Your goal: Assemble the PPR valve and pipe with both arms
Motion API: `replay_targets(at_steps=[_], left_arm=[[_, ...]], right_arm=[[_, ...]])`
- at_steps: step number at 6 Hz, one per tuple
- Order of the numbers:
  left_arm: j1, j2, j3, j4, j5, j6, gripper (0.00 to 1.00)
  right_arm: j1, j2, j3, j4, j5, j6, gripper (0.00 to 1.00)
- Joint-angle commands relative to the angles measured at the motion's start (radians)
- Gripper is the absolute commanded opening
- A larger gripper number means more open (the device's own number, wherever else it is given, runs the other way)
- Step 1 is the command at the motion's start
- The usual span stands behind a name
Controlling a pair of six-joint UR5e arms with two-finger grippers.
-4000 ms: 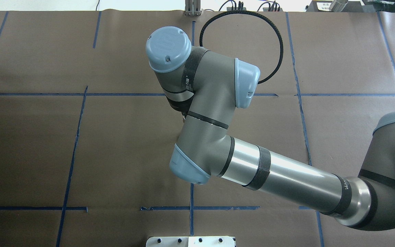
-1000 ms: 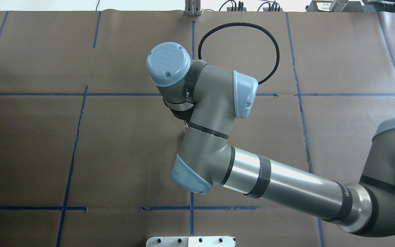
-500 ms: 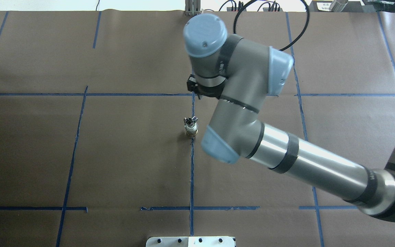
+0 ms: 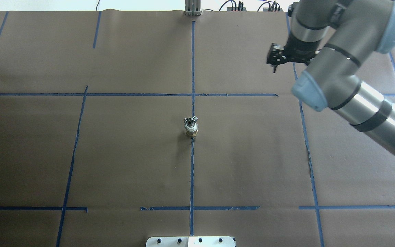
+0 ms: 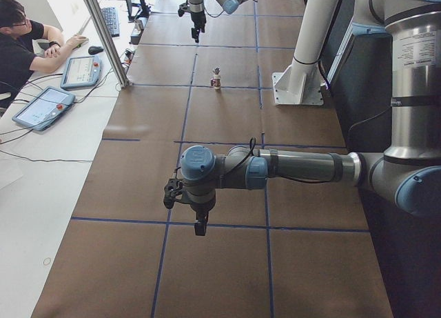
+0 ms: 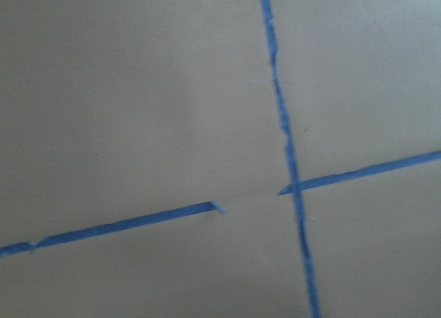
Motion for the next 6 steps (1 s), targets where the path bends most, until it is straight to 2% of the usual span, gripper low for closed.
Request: replay_targets(at_steps=[1, 2, 3, 4, 5, 6], left_arm=[[0.0, 0.001, 0.0, 0.0, -0.003, -0.001, 1.0], [0.0, 0.007, 0.0, -0.012, -0.001, 0.0, 1.0], [0.0, 0.007, -0.002, -0.014, -0.001, 0.0, 1.0], [0.002, 0.021, 0.0, -0.015, -0.003, 0.005, 1.0], [0.002, 0.023, 0.003, -0.014, -0.007, 0.002, 1.0], [0.0, 0.03, 0.027, -0.014, -0.012, 0.002, 1.0]], right_arm=[[0.193, -0.261, 0.103, 0.001, 0.053, -0.455, 1.0], [0.327, -0.419, 0.102, 0.016, 0.149, -0.746, 1.0], [0.454, -0.524, 0.093, 0.017, 0.213, -0.987, 1.0], [0.534, -0.64, 0.094, 0.042, 0.213, -1.085, 1.0], [0.582, -0.72, 0.092, 0.109, 0.212, -1.135, 1.0], [0.615, -0.771, 0.094, 0.118, 0.21, -1.145, 1.0]])
